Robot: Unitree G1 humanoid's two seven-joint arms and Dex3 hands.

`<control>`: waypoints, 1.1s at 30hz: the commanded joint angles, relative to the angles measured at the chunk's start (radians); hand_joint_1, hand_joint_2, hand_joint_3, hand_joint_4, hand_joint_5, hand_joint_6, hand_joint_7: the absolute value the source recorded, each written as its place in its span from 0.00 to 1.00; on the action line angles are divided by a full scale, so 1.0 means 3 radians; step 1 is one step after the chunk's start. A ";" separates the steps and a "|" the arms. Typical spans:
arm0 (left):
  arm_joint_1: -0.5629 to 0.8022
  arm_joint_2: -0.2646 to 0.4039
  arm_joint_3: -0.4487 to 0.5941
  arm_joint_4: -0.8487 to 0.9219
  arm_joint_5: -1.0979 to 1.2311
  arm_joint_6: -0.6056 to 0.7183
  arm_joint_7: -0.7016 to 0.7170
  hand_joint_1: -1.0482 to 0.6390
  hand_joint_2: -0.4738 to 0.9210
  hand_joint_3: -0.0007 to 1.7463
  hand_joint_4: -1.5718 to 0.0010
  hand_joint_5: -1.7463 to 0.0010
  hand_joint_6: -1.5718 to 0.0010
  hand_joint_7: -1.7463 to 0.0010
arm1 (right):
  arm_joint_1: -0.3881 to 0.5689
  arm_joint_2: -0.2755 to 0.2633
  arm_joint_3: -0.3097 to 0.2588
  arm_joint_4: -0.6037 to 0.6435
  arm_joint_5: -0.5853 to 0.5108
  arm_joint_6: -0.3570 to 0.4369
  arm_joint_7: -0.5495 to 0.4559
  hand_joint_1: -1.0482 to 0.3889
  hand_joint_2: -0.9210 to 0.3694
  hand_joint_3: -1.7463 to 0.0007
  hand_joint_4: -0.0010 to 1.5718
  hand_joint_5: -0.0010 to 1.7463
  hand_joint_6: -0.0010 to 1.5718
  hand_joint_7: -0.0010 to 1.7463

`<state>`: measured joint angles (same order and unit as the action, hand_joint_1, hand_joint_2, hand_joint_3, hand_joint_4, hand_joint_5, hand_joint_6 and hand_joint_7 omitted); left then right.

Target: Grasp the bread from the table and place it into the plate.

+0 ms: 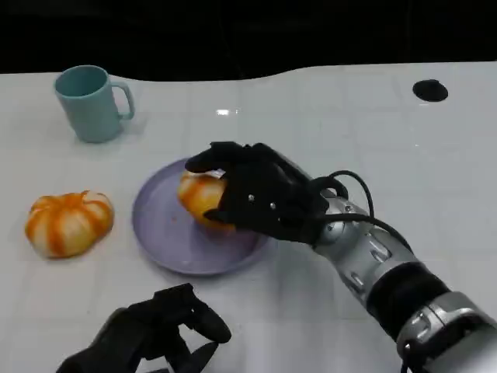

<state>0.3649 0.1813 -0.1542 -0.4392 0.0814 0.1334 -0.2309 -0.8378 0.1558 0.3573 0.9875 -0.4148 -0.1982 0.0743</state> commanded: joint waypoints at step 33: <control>-0.0037 0.0015 0.0056 0.0055 0.0004 -0.0023 0.0030 0.50 0.90 0.40 0.59 0.00 0.60 0.27 | 0.1716 -0.1129 -0.0158 -0.2885 0.0295 -0.0049 0.0629 0.32 0.00 0.83 0.10 0.33 0.21 0.04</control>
<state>0.3530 0.1806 -0.1404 -0.4302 0.0797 0.1328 -0.2310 -0.3597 -0.1540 0.3364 0.1648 -0.3461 -0.1850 0.2700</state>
